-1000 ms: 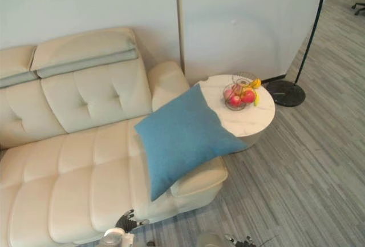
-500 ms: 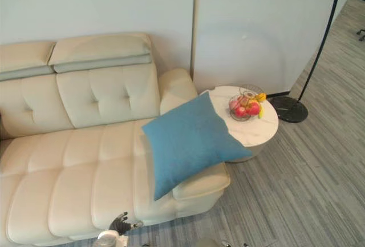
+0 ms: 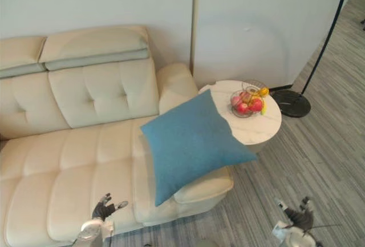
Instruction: Pick up cushions and gather them together orderly.
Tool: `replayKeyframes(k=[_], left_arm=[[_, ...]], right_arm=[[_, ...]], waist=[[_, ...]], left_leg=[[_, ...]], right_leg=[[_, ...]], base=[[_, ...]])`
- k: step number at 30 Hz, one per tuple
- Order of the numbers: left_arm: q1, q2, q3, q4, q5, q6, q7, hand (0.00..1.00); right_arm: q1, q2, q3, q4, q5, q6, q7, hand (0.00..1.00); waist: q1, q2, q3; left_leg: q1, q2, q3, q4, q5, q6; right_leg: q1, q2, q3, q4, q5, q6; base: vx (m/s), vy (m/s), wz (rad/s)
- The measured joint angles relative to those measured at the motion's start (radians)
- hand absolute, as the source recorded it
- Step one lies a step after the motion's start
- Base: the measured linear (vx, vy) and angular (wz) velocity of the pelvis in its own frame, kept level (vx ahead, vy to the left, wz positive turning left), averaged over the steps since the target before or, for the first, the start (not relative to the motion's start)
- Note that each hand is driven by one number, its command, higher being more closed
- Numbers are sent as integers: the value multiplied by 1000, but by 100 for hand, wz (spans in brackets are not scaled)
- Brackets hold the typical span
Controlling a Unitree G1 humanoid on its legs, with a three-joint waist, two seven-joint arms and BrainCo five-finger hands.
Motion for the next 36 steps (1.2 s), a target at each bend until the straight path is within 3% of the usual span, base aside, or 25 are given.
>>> replayKeyframes(k=[6, 13, 18, 26, 31, 36], left_arm=[[8, 0, 24, -121, -55, -2, 21, 0], [6, -6, 16, -147, -94, -2, 26, 0], [5, -7, -34, -148, -108, -2, 23, 0], [-8, -7, -115, -147, -126, -1, 17, 0], [-33, -7, -143, -146, -137, -1, 15, 0], [-127, -5, -143, -146, -155, -2, 17, 0]], right_arm=[[-40, -17, -1, -122, -32, 5, -31, 0], [-119, -174, 28, -170, -64, 1, -30, 0], [-141, -246, 138, -168, -19, -4, 18, 0], [-243, -342, 330, -38, 60, 2, 103, 0], [-350, -357, 415, 34, 68, 6, 124, 0], [-475, -361, 452, 80, 80, 10, 123, 0]], waist=[[-11, 5, -5], [-20, 11, -18], [-24, 11, -23], [-31, 7, -25], [-30, -2, -18], [-25, -14, 33]], left_leg=[[8, 2, 28, -2, 0, 0], [-13, 1, 39, -4, 0, 0], [-35, -2, 35, -4, 11, 14], [-69, -22, 14, -42, 55, 25], [-110, -29, 12, -61, 85, 29], [-177, -32, 2, -72, 123, 35]], right_leg=[[-1, 0, 26, -14, 5, 1], [-7, 0, 37, -69, 54, 10], [-8, -3, 28, -113, 93, 13], [-33, -16, 14, -150, 134, 19], [-68, -19, 12, -176, 166, 22], [-135, -22, 11, -176, 195, 22]], base=[[23, 2, -13], [-40, 18, -8], [-76, 17, 3], [-55, 15, 6], [-48, 7, 4], [-94, 0, 5]])
